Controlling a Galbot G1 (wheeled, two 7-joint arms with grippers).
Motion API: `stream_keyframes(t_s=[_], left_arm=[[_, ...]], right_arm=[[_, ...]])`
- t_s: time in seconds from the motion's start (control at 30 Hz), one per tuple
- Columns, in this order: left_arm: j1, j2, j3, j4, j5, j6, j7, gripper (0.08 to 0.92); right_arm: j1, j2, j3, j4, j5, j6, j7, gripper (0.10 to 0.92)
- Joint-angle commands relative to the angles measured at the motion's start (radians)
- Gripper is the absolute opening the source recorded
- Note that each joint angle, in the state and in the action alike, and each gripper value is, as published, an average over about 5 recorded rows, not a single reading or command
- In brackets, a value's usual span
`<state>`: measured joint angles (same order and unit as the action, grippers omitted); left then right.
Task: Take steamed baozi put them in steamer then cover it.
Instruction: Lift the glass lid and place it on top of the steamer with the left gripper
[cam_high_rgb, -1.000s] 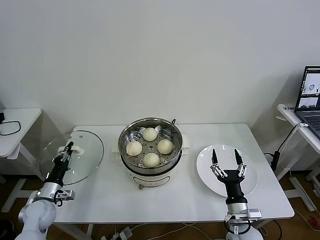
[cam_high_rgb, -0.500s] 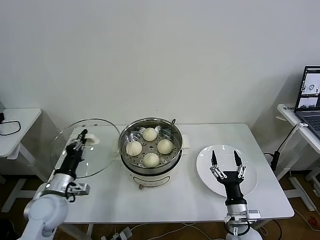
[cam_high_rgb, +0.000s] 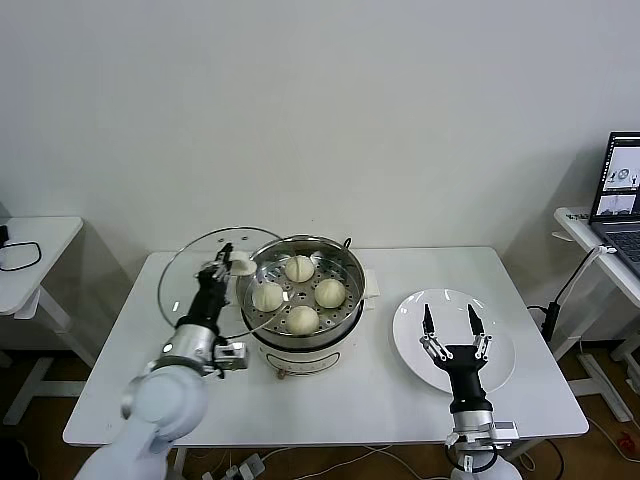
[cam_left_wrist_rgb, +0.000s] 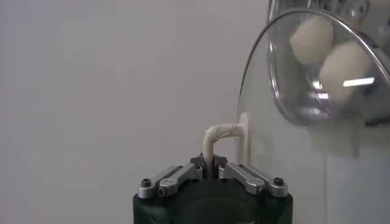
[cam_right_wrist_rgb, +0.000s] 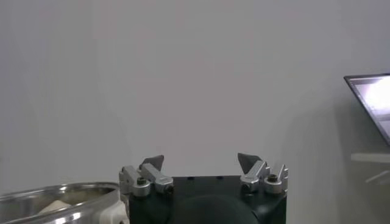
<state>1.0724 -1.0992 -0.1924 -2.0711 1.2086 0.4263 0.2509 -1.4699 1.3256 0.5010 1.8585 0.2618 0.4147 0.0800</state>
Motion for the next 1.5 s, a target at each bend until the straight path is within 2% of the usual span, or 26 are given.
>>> stream_keyframes(t_s=[0.03,0.23,0.73,1.07,1.5], left_arm=[[-0.215,-0.079,0.264,0.096,0.059,0.159,0.055,0.19],[-0.243,-0.143,0.297,0.162,0.079,0.156,0.045,0.19],[-0.278,-0.23,0.349,0.278,0.134,0.146,0.026,0.19],[-0.268,-0.235,0.332,0.325,0.145,0.129,0.001,0.19],[-0.232,-0.234,0.309,0.32,0.159,0.112,-0.028,0.19]], right_arm=[[-0.005,0.003,0.012,-0.004,-0.01,0.004,0.0,0.823],[-0.008,0.007,0.018,-0.008,-0.017,0.005,0.0,0.823],[-0.005,0.011,0.02,-0.02,-0.026,0.005,-0.001,0.823],[-0.001,0.009,0.026,-0.025,-0.026,0.008,-0.003,0.823],[0.008,0.011,0.012,-0.033,-0.032,0.007,-0.008,0.823]])
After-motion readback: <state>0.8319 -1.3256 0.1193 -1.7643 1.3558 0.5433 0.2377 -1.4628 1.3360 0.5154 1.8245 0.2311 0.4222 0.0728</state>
